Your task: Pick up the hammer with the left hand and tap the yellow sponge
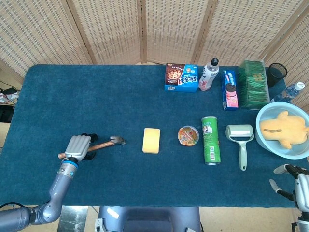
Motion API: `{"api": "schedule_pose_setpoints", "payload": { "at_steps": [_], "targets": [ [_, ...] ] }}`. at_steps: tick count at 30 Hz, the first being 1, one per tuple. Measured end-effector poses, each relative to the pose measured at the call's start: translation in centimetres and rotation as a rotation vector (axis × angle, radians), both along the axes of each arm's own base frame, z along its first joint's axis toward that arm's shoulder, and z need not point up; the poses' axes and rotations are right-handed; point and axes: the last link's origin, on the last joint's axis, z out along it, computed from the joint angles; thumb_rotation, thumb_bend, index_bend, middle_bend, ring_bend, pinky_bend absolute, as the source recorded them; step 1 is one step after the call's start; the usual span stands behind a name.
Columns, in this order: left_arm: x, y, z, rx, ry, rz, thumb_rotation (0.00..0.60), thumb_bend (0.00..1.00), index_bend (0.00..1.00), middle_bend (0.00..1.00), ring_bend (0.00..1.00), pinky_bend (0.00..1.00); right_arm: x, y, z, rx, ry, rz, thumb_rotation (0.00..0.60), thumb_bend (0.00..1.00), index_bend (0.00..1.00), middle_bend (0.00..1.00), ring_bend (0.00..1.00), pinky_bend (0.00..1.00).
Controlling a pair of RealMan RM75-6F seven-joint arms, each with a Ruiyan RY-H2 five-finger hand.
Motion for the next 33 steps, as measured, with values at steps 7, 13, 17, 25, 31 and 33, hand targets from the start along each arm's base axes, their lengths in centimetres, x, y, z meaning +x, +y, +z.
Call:
{"api": "schedule_pose_setpoints", "payload": {
  "at_steps": [7,13,17,25,31,33],
  "targets": [
    [0.0,0.1,-0.3,-0.011,-0.002,0.001,0.6,0.4,0.3,0.36,0.27,0.4,-0.2,0.0,-0.1,0.005,0.0,-0.013,0.6,0.28,0.49,0.51,0.45,0.37],
    [0.1,0.0,-0.7,-0.047,-0.006,0.0,0.6,0.55,0.3,0.36,0.29,0.45,-0.4,-0.1,-0.3,0.012,-0.002,-0.027,0.6,0.28,0.49,0.51,0.45,0.38],
    [0.3,-0.1,-0.7,-0.062,-0.009,-0.007,0.6,0.7,0.35,0.4,0.36,0.5,-0.4,0.1,-0.3,0.013,-0.005,-0.036,0.6,0.28,0.49,0.51,0.46,0.38],
    [0.4,-0.1,-0.5,-0.064,-0.01,-0.014,0.6,0.88,0.45,0.48,0.46,0.59,-0.5,0.5,-0.1,0.009,-0.015,-0.055,0.6,0.28,0.49,0.51,0.46,0.39],
    [0.7,-0.1,-0.6,-0.062,-0.028,-0.031,0.6,0.89,0.51,0.53,0.51,0.63,-0.3,1.0,0.0,-0.002,-0.016,-0.059,0.6,0.28,0.49,0.51,0.46,0.39],
    [1.0,-0.1,-0.5,-0.054,-0.045,-0.046,0.6,0.88,0.52,0.54,0.53,0.64,-0.2,1.0,0.0,-0.001,-0.018,-0.06,0.6,0.28,0.49,0.52,0.46,0.39]
  ]
}}
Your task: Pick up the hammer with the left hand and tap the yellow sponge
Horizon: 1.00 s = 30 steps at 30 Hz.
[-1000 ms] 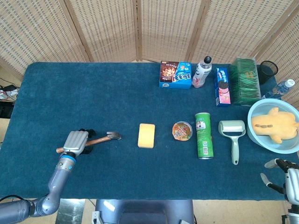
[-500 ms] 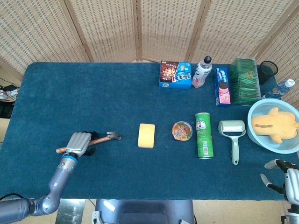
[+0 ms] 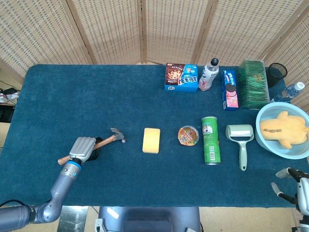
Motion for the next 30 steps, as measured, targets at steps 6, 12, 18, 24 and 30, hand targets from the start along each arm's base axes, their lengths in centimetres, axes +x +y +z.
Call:
{"api": "schedule_pose_setpoints", "payload": {
  "at_steps": [6,12,18,24,30],
  "targets": [
    [0.8,-0.1,0.5,0.033,-0.056,-0.069,0.6,0.85,0.53,0.57,0.59,0.69,-0.1,0.2,-0.1,-0.006,-0.003,-0.011,0.6,0.28,0.49,0.52,0.46,0.39],
    [1.6,-0.7,1.5,0.082,-0.134,-0.18,0.6,0.81,0.56,0.62,0.64,0.73,-0.1,0.4,-0.2,-0.012,-0.004,-0.015,0.6,0.28,0.49,0.52,0.46,0.39],
    [1.7,-1.1,2.4,0.116,-0.269,-0.207,0.6,0.78,0.57,0.65,0.68,0.77,0.0,0.3,-0.3,-0.004,-0.006,-0.015,0.6,0.28,0.49,0.51,0.46,0.39],
    [1.8,-1.1,3.0,0.111,-0.333,-0.188,0.6,0.76,0.58,0.66,0.69,0.78,0.0,0.5,-0.4,-0.005,-0.005,-0.016,0.6,0.28,0.49,0.52,0.46,0.39],
    [2.2,-0.7,2.9,0.065,-0.368,-0.153,0.6,0.76,0.58,0.66,0.69,0.78,0.0,0.6,-0.4,-0.001,-0.001,-0.022,0.6,0.28,0.49,0.52,0.46,0.39]
  ]
}}
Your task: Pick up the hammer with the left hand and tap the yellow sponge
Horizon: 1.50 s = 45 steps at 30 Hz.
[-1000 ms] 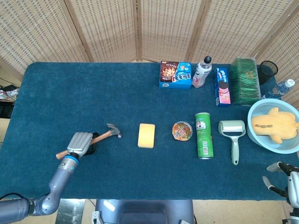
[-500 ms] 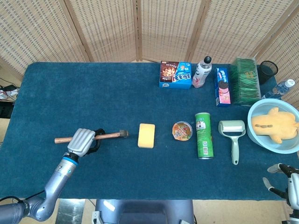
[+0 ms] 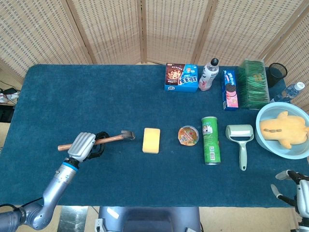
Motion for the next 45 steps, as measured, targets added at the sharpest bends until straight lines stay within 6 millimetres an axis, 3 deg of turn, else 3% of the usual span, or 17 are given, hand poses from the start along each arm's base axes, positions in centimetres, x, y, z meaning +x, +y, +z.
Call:
{"api": "schedule_pose_setpoints", "payload": {
  "at_steps": [9,18,30,35,45],
  "targets": [
    [2.1,2.3,-0.2,-0.06,-0.02,0.004,0.6,0.76,0.58,0.67,0.69,0.78,-0.1,-0.2,-0.1,0.001,-0.001,-0.01,0.6,0.28,0.49,0.52,0.46,0.39],
    [4.9,4.1,-2.8,-0.179,-0.036,0.016,0.6,0.76,0.59,0.68,0.71,0.8,-0.9,0.2,0.2,-0.014,-0.006,-0.036,0.6,0.28,0.49,0.52,0.46,0.39],
    [5.8,5.0,-5.9,-0.246,0.181,-0.015,0.6,0.76,0.59,0.7,0.71,0.8,-1.4,0.7,0.5,-0.024,-0.014,-0.051,0.6,0.28,0.49,0.52,0.46,0.39],
    [6.3,4.9,-5.4,-0.238,0.189,-0.013,0.6,0.75,0.59,0.7,0.71,0.8,-1.2,0.7,0.5,-0.029,-0.013,-0.038,0.6,0.28,0.49,0.52,0.46,0.39],
    [7.3,4.3,-1.9,-0.108,-0.013,-0.013,0.6,0.75,0.59,0.7,0.71,0.8,-0.8,0.8,0.5,-0.028,-0.008,-0.028,0.6,0.28,0.49,0.52,0.46,0.39]
  ]
}}
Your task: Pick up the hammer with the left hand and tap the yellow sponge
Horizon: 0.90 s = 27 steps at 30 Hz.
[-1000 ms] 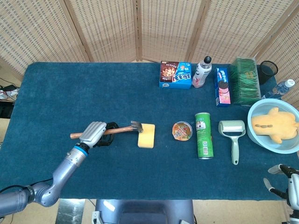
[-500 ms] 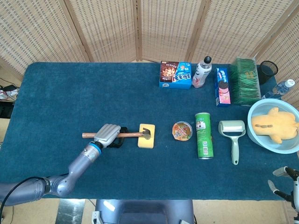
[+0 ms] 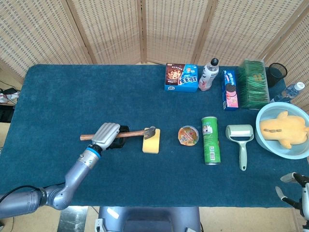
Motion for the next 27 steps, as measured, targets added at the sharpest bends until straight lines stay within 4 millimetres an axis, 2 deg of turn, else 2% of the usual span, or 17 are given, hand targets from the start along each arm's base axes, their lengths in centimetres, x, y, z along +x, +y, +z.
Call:
{"api": "schedule_pose_setpoints", "payload": {
  "at_steps": [5,14,21,27],
  "targets": [
    [-0.7,-0.2,0.6,-0.037,-0.053,0.049,0.6,0.75,0.59,0.7,0.71,0.8,0.1,0.0,0.0,0.001,0.004,0.0,0.6,0.28,0.49,0.52,0.46,0.39],
    [-2.0,0.0,-0.1,-0.185,-0.098,0.165,0.6,0.75,0.59,0.7,0.71,0.8,0.3,0.1,0.1,0.0,0.005,0.006,0.6,0.28,0.49,0.52,0.46,0.39],
    [-2.8,1.1,0.1,-0.332,-0.118,0.278,0.6,0.75,0.59,0.71,0.71,0.81,0.4,0.0,-0.1,0.005,0.0,0.011,0.6,0.28,0.49,0.52,0.46,0.39],
    [-2.3,2.4,0.6,-0.386,-0.089,0.308,0.6,0.75,0.59,0.7,0.71,0.81,0.3,0.0,-0.1,0.004,-0.003,0.011,0.6,0.28,0.49,0.52,0.46,0.39]
  ]
}}
